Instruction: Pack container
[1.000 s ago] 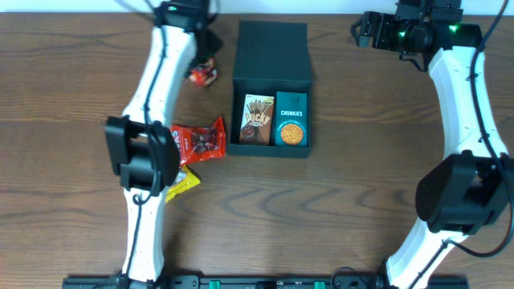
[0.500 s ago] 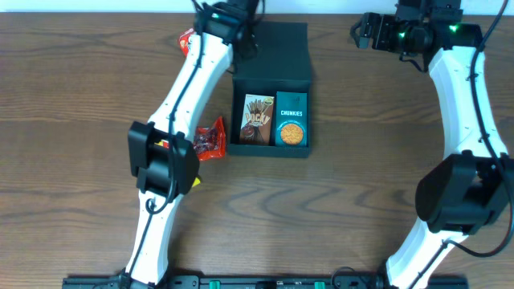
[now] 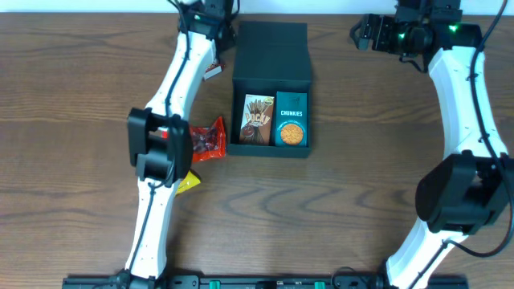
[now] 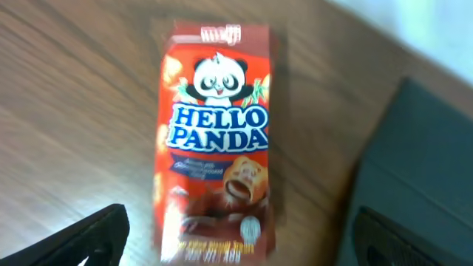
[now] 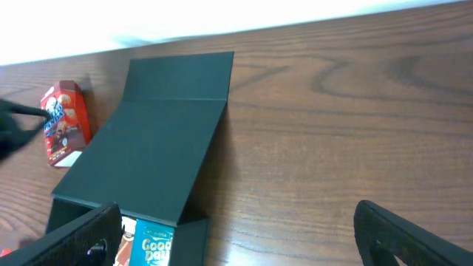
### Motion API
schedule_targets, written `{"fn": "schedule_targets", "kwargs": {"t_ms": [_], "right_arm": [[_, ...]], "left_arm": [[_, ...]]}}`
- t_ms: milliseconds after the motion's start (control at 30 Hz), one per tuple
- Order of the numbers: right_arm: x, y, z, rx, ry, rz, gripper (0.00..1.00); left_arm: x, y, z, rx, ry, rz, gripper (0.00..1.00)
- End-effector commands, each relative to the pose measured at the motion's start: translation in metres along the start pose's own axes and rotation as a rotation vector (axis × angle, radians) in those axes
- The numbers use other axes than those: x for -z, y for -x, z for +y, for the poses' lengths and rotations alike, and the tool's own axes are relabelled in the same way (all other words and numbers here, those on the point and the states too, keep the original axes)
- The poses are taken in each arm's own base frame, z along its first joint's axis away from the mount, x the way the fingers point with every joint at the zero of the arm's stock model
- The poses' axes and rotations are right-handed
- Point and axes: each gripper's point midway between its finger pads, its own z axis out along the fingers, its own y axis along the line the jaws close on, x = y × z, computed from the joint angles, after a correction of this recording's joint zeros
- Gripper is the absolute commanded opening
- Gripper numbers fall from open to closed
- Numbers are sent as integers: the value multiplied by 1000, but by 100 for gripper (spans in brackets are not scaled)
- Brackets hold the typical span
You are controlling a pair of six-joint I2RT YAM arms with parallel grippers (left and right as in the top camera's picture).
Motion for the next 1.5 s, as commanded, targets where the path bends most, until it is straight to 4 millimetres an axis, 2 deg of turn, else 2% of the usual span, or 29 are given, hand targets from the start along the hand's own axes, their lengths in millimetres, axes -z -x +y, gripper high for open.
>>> {"fn": "schedule_targets", "kwargs": {"t_ms": [0, 100, 400, 633, 1000, 1233, 1467], "right_arm": [[9, 7, 1, 14, -4, -23, 99], [9, 5, 1, 11, -5, -15, 99], [9, 4, 0, 9, -6, -9, 99], [9, 3, 0, 7, -6, -6, 99], [9, 4, 0, 8, -5, -7, 99], [9, 4, 0, 8, -6, -7, 99], [9, 4, 0, 8, -6, -7, 99]], "left_arm": [[-15, 4, 2, 23, 10, -22, 96], [-23, 6, 3, 32, 7, -33, 96], [-30, 14, 13, 52, 17, -38, 96], [-46, 8, 18, 54, 30, -26, 96], [-48, 8, 19, 54, 31, -28, 96], [-61, -8, 32, 41, 68, 15, 96], [-63, -15, 32, 36, 64, 39, 96]]}}
